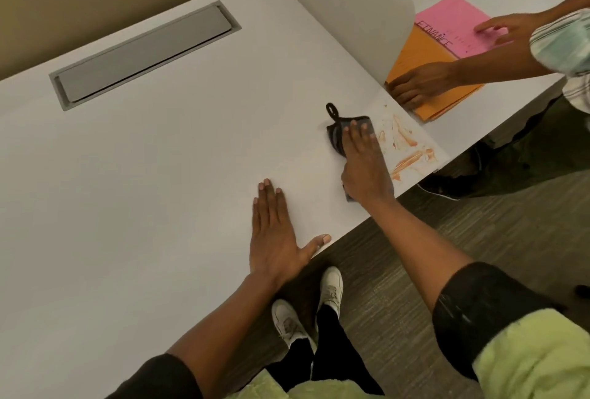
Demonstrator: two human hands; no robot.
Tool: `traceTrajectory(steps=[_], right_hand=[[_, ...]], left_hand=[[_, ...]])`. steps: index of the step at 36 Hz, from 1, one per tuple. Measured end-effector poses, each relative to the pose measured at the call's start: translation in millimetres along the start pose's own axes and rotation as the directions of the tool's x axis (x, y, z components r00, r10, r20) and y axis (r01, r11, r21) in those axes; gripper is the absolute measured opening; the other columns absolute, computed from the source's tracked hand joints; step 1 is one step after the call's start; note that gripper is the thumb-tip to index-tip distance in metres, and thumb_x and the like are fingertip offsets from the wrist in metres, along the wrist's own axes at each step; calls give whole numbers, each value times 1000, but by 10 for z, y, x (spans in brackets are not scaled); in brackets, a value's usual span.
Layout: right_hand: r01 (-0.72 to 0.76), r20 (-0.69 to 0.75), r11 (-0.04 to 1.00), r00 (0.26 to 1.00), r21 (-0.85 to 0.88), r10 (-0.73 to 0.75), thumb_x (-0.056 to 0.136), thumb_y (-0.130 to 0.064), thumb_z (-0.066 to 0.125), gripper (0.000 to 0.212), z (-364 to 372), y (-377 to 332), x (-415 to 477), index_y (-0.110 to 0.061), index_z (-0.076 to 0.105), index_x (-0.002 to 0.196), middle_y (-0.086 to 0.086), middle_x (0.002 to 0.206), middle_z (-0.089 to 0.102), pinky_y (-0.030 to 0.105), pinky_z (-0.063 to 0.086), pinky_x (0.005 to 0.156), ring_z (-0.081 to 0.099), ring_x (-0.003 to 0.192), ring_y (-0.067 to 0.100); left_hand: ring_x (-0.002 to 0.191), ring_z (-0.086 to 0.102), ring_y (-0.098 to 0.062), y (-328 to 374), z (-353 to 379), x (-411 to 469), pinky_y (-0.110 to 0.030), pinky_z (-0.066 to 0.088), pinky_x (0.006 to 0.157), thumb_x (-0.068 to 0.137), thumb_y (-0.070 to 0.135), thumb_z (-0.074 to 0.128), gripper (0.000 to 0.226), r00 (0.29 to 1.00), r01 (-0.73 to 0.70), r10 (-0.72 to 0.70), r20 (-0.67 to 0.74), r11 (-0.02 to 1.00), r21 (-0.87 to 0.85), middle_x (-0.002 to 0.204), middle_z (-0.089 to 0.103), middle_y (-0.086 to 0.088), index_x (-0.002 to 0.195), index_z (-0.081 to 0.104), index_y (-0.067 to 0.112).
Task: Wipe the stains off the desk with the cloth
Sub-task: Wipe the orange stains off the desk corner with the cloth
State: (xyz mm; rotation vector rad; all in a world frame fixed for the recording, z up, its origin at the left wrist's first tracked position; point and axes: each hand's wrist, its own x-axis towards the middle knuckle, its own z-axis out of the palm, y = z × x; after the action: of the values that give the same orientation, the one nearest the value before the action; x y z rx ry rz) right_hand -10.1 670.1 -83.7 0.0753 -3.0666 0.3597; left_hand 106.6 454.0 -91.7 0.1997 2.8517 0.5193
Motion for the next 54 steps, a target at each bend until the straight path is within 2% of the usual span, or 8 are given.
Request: traceTrajectory(steps=[8, 19, 23, 28, 32, 38, 47, 54], right_hand=[[346, 135, 930, 922, 126, -362, 79, 5, 65, 103, 160, -543, -821, -7, 10, 166, 14, 175, 1, 45, 1, 133, -6, 162, 32], [180, 43, 978, 982, 105, -185, 88, 5, 56, 82, 138, -372, -34, -4, 24, 163, 18, 172, 19, 49, 12, 132, 8, 162, 35], [340, 63, 921, 932, 189, -357, 78, 12, 61, 89, 203, -556, -375, -6, 33, 161, 18, 171, 24, 48, 8, 133, 11, 161, 37], [464, 190, 868, 850, 176, -492, 79, -26, 84, 108, 187, -424, -842, -11, 21, 165, 10, 175, 5, 44, -1, 133, -4, 162, 31], [405, 122, 904, 899, 136, -422, 76, 15, 58, 90, 147, -268, -496, -9, 37, 160, 11, 172, 23, 49, 9, 132, 9, 161, 38], [233, 99, 962, 964, 140, -248, 89, 6, 55, 82, 156, -445, -75, -8, 25, 164, 14, 174, 14, 49, 5, 133, 0, 161, 40], [459, 159, 873, 861, 163, -483, 75, 11, 61, 99, 97, -194, -797, -11, 23, 165, 9, 175, 7, 47, 7, 133, -5, 162, 32], [202, 74, 970, 974, 137, -213, 80, 13, 56, 88, 67, -47, -316, -10, 32, 162, 10, 173, 21, 49, 11, 133, 5, 162, 34]], left_hand=[[167, -27, -29, -98, 131, -143, -53, 0, 138, 88, 100, 28, 135, 996, 58, -58, -69, 998, 8, 178, -28, -17, 170, -16, 2], [162, -39, -24, -37, 24, -137, -47, -13, 136, 83, 105, 26, 141, 997, 78, -78, 0, 997, 7, 174, -42, -11, 167, -27, 7], [165, -33, -28, -65, 65, -121, -51, -8, 138, 85, 103, 30, 140, 998, 64, -64, -20, 998, 18, 176, -34, -17, 169, -20, 2], [168, -25, -29, -110, 128, -110, -53, -3, 138, 85, 103, 28, 138, 998, 51, -51, -42, 999, 0, 179, -27, -17, 171, -14, 3], [164, -35, -26, -73, 73, -112, -48, -12, 137, 82, 105, 33, 144, 998, 68, -68, -13, 998, 2, 176, -36, -15, 168, -21, 3], [163, -38, -25, -43, 33, -126, -46, -14, 136, 82, 106, 30, 143, 997, 79, -79, 1, 997, -6, 174, -40, -12, 168, -26, 5], [167, -28, -26, -62, 53, -127, -49, -4, 138, 80, 105, 39, 145, 995, 86, -87, -50, 996, -12, 180, -25, -15, 173, -7, 4], [165, -33, -24, 29, 39, -62, -47, -7, 138, 89, 97, 35, 132, 1000, 14, -14, -18, 1000, 2, 177, -35, -12, 172, -10, 6]])
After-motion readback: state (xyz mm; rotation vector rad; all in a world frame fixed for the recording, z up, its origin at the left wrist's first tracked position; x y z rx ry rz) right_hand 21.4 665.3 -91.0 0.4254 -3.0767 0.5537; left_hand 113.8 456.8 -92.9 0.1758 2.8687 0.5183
